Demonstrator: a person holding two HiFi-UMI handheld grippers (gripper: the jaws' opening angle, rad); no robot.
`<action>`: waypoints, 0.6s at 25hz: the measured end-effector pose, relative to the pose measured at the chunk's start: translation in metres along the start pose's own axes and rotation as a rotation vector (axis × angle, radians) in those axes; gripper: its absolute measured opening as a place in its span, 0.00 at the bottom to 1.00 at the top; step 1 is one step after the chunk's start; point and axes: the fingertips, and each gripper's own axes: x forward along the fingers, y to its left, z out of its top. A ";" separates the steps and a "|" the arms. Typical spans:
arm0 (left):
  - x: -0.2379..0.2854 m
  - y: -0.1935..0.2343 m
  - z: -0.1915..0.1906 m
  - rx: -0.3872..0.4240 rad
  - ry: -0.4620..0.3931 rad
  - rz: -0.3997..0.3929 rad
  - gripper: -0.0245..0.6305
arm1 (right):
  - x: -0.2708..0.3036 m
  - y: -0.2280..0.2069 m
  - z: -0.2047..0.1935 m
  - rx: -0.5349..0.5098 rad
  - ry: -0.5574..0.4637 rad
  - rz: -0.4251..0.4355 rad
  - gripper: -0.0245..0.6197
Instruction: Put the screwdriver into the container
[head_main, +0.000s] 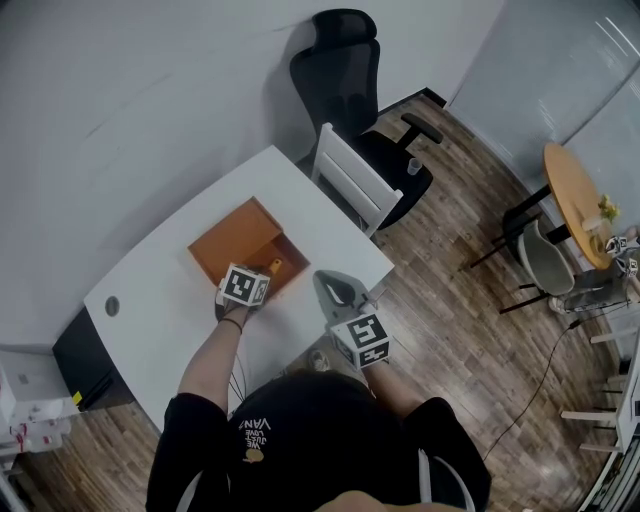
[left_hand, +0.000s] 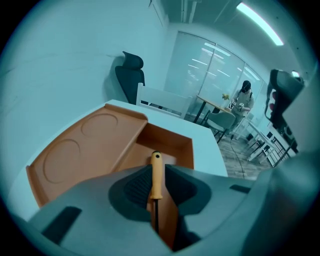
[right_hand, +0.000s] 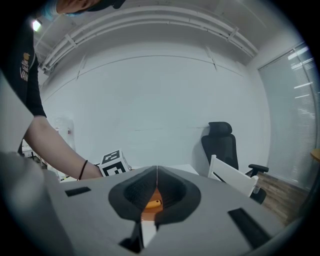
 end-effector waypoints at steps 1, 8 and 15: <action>-0.002 0.000 0.001 -0.001 -0.008 0.001 0.16 | 0.000 0.001 0.000 -0.001 0.000 -0.002 0.06; -0.016 -0.005 0.016 0.006 -0.108 -0.012 0.08 | 0.000 0.005 -0.001 -0.009 -0.001 0.001 0.06; -0.036 -0.011 0.034 0.013 -0.217 0.001 0.06 | 0.001 0.010 0.001 -0.013 -0.009 0.014 0.06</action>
